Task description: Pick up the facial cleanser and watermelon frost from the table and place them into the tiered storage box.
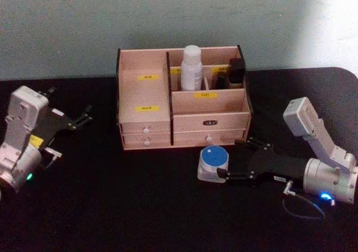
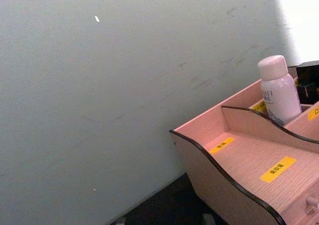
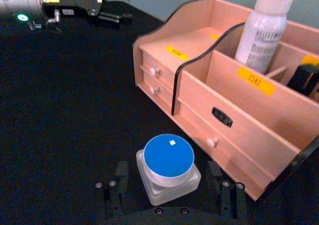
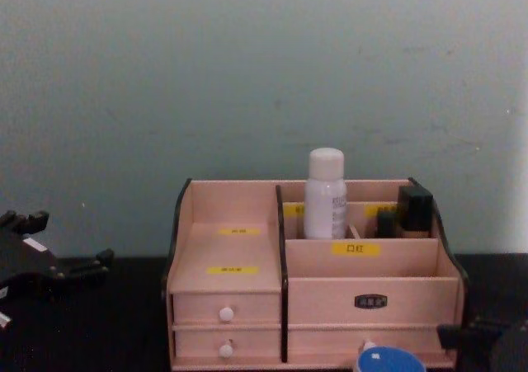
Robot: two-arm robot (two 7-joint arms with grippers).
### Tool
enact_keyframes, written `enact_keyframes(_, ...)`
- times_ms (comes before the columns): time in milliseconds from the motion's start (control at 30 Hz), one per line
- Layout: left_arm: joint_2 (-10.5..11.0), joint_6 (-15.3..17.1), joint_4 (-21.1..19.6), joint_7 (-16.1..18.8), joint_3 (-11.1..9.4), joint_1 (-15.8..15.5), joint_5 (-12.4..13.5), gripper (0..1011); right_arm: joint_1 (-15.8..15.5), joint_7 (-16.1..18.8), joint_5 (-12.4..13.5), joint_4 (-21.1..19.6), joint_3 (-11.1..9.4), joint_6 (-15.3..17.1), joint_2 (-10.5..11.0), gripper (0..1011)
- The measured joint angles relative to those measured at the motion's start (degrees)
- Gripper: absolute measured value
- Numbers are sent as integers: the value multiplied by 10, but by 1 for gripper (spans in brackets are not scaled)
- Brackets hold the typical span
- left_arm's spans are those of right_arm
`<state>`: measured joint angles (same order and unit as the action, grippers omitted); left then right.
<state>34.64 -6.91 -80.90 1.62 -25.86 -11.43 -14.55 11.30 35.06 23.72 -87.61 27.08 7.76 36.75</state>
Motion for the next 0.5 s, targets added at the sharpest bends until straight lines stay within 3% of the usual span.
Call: enact_keyframes(500,0,0,0,0,0,0,0,1001,11,-4,4,28,14,9,-13,1003)
